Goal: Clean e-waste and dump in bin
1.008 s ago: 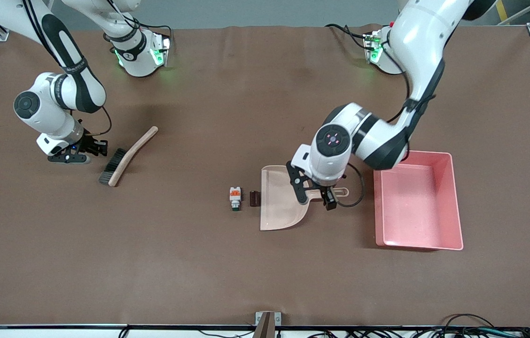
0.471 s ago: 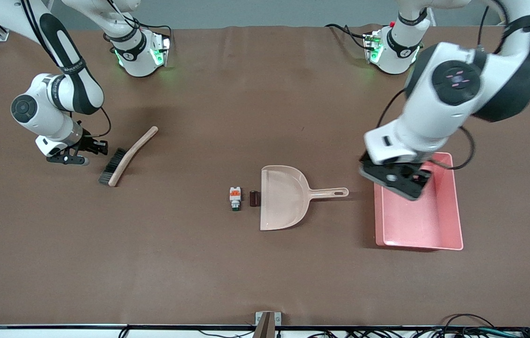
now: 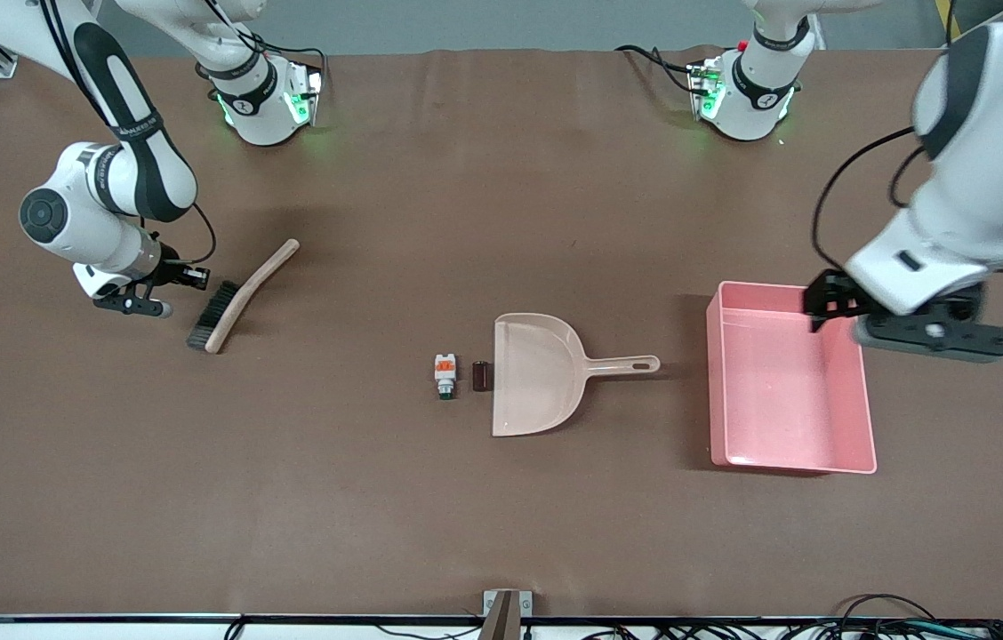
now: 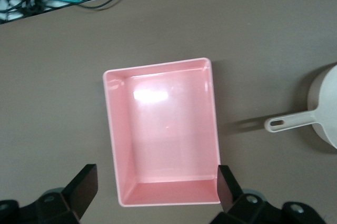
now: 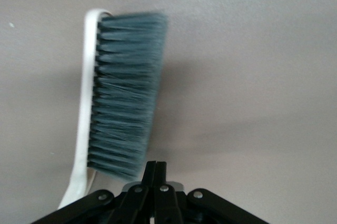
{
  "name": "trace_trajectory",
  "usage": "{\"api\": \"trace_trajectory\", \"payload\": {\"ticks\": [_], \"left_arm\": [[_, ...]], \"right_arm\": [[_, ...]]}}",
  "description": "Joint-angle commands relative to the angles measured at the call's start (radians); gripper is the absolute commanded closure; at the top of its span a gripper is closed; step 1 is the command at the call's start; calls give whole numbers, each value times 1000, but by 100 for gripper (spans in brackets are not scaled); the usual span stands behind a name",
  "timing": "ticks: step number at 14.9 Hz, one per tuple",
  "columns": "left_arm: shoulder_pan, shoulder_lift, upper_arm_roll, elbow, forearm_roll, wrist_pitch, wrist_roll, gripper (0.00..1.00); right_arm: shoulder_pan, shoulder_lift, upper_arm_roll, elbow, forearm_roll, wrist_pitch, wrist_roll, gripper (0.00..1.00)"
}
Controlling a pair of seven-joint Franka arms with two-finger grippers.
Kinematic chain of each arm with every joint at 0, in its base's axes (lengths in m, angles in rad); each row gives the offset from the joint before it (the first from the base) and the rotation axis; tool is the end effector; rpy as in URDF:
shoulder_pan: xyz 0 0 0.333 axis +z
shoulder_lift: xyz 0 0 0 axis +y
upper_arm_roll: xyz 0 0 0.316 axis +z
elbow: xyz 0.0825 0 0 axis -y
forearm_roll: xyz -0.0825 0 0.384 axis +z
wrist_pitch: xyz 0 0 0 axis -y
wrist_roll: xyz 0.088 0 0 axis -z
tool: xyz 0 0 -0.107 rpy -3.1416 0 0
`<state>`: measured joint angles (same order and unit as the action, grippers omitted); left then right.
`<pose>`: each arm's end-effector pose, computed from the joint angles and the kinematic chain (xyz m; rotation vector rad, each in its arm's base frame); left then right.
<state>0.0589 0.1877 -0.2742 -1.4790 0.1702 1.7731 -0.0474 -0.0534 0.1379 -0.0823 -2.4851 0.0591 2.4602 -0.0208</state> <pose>0.6193 -0.1045 0.5809 -3.0201 0.2805 -0.1942 0.4524 -0.0627 0.2224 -3.0866 0.2536 0.2480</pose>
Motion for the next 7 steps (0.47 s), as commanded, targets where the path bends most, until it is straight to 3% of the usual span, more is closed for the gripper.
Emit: {"api": "trace_trajectory", "payload": {"ticks": [1,2,3,4,5,7], "left_arm": [[15,-8,0,40,-21,-47,-6,0],[12,-29,18,37,-41,-47,-18,0],[7,-48,41,29,-57,-49,-25,0],[7,-60,55,26,-66,-63,-23,0],[6,-76,75,26,-81,-89,-23,0],[-5,-118,131,3,-125,-135,-19,0]], "right_arm": [[38,-21,-4,43,19,-101,62,6],[33,-24,-5,48,19,-106,56,94],[40,-26,-4,73,27,-150,79,100],[35,-21,-4,74,31,-159,88,36],[21,-23,-7,81,31,-152,67,95],[26,-11,-4,184,42,-309,117,100]]}}
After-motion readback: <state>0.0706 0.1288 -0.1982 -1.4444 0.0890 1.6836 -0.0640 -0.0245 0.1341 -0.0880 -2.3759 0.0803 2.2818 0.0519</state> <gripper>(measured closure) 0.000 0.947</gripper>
